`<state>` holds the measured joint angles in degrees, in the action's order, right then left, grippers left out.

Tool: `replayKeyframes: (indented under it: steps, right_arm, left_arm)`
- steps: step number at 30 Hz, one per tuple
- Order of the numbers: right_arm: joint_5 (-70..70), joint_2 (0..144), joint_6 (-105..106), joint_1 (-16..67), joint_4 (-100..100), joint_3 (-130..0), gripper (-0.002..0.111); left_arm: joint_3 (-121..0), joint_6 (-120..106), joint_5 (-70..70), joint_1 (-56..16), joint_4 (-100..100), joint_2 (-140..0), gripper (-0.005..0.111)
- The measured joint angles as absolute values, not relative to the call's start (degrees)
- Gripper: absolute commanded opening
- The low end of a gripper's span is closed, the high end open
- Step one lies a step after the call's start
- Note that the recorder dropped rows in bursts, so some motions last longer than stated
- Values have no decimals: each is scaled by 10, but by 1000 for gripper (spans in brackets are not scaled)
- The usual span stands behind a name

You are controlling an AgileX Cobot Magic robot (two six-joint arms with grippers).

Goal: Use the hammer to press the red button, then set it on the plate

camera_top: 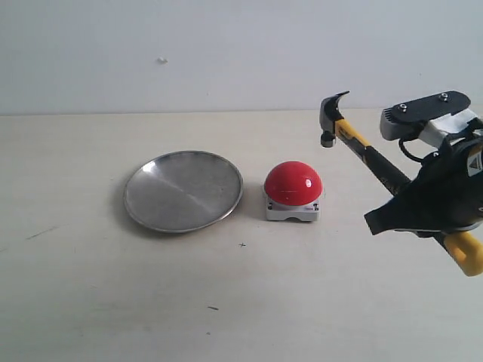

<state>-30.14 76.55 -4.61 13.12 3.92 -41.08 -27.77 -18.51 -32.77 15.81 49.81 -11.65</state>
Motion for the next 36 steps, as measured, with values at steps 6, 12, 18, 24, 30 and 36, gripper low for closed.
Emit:
replayKeyframes:
  steps: [6, 12, 18, 24, 30, 36]
  right_arm:
    - [-290, 747, -40, 129, 32, -410, 0]
    - [-299, 721, -40, 129, 32, -410, 0]
    - [-306, 685, -40, 129, 32, -410, 0]
    - [-307, 669, -39, 129, 32, -404, 0]
    - [-294, 668, -42, 129, 32, -379, 0]
    - [-278, 668, -44, 129, 27, -373, 0]
  left_arm:
    - [-217, 45, -313, 158, 236, -43, 0]
    - [-176, 260, -303, 158, 106, -3, 0]
    - [-154, 304, -272, 150, 90, -3, 0]
    - [-88, 319, -196, 75, 84, -3, 0]
    - [-29, 319, -145, 53, 80, -3, 0]
    - [-2, 309, -128, 52, 65, -3, 0]
